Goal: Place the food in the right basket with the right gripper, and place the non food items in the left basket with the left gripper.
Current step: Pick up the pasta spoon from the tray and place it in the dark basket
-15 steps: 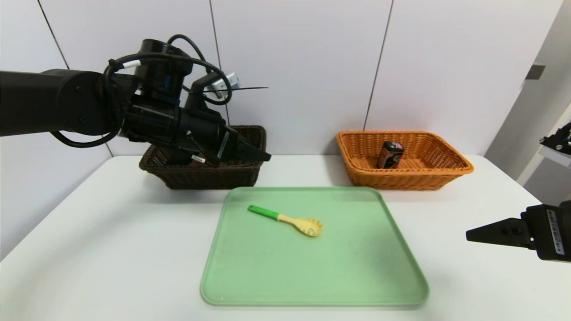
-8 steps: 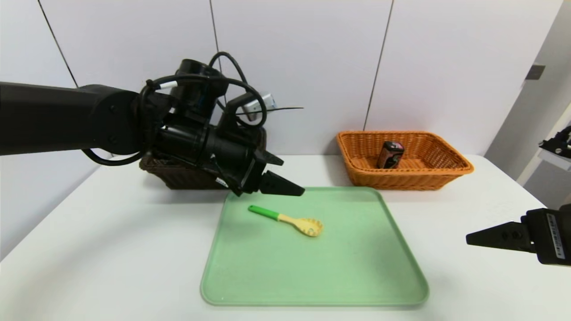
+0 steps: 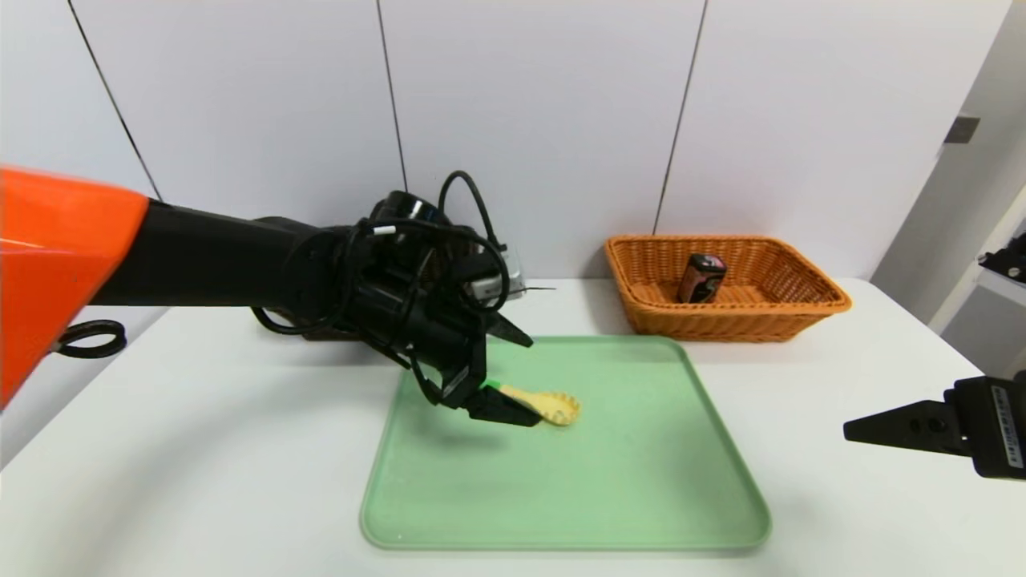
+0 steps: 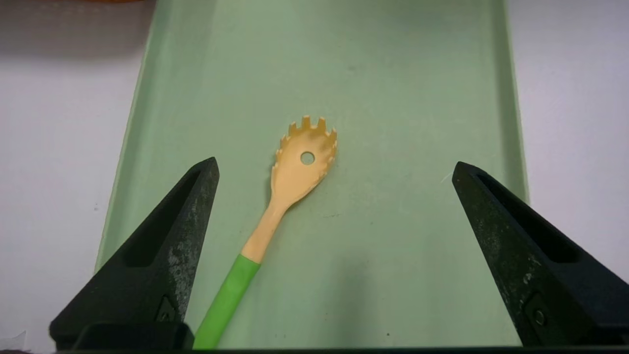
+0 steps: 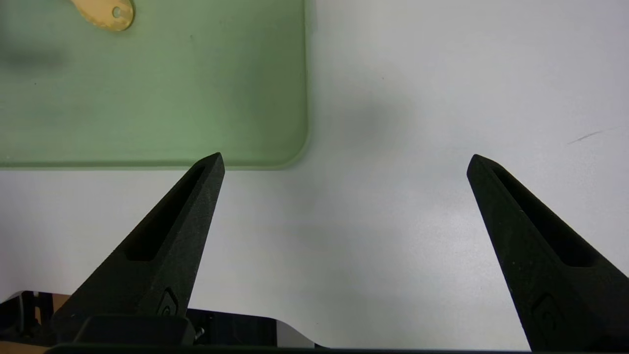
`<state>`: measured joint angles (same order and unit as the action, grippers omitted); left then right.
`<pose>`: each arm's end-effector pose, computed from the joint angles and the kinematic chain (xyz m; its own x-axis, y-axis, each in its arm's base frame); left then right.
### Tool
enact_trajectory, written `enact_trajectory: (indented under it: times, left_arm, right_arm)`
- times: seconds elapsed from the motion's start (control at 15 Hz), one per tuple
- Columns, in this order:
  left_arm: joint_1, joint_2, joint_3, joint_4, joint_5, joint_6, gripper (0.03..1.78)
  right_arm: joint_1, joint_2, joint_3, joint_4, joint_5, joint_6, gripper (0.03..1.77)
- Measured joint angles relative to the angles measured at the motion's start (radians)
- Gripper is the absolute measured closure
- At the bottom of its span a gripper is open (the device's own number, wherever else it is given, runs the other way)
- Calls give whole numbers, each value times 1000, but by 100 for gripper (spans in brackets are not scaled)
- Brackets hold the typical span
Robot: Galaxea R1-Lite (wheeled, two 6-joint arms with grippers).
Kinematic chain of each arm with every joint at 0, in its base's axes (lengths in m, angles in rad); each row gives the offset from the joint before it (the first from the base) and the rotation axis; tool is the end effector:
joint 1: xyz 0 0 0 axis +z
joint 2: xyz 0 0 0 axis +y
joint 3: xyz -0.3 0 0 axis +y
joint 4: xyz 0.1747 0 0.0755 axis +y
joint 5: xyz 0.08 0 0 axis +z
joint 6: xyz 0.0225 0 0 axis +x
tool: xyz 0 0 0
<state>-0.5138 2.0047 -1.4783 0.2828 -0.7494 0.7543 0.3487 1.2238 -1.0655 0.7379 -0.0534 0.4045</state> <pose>0.3249 -0.2009 0.1799 0.1052 -0.8415 -0.5298 0.9922 0.0527 0.1133 0.1380 0.0489 0.2491 0.6044 0.1629 -0.7798 0.0040 0.9782 0.2075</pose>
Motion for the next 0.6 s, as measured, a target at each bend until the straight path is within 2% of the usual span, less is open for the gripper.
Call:
enact_trajectory:
  times: [0.33, 0.6]
  left_arm:
    - [27, 68, -7, 67, 11, 44, 12]
    - [52, 81, -3, 70, 17, 45, 12]
  right_arm:
    - [-17, -16, 25, 0, 3, -1, 9]
    - [-18, -21, 38, 0, 3, 0, 9]
